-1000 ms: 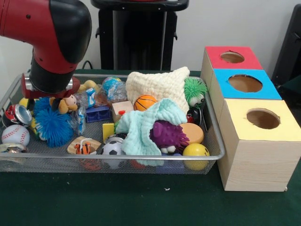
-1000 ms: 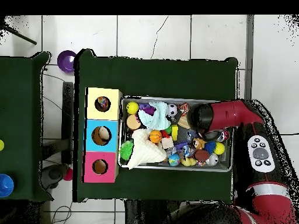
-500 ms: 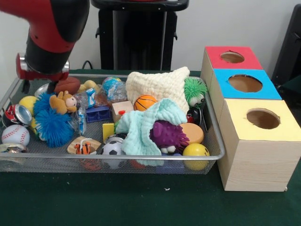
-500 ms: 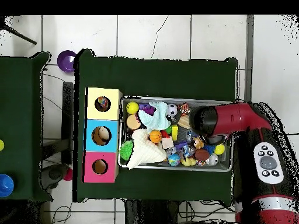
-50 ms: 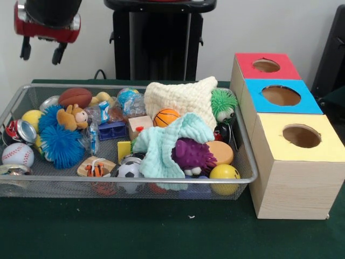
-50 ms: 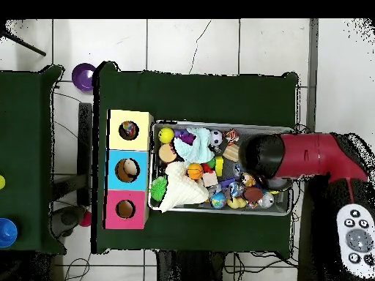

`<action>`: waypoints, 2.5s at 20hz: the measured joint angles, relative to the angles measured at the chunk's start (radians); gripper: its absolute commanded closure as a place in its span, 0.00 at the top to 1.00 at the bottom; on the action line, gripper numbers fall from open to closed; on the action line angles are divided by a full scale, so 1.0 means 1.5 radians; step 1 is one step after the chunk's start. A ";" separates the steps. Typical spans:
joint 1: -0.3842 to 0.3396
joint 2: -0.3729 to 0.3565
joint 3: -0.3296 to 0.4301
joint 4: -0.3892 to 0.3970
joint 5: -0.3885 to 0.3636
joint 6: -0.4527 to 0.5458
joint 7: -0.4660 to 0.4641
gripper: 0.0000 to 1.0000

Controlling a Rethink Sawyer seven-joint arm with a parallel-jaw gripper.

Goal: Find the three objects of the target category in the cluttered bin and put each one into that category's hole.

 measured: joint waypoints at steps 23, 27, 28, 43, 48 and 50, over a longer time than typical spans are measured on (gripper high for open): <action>-0.031 -0.059 -0.038 0.160 0.008 -0.087 0.000 1.00; -0.032 -0.055 -0.043 0.177 0.009 -0.119 0.000 1.00; -0.033 -0.054 -0.043 0.183 0.009 -0.131 0.000 1.00; -0.099 -0.047 -0.039 0.247 0.009 -0.337 0.000 1.00; -0.120 -0.047 -0.031 0.271 0.009 -0.411 0.000 1.00; -0.124 -0.047 -0.028 0.278 0.009 -0.428 0.000 1.00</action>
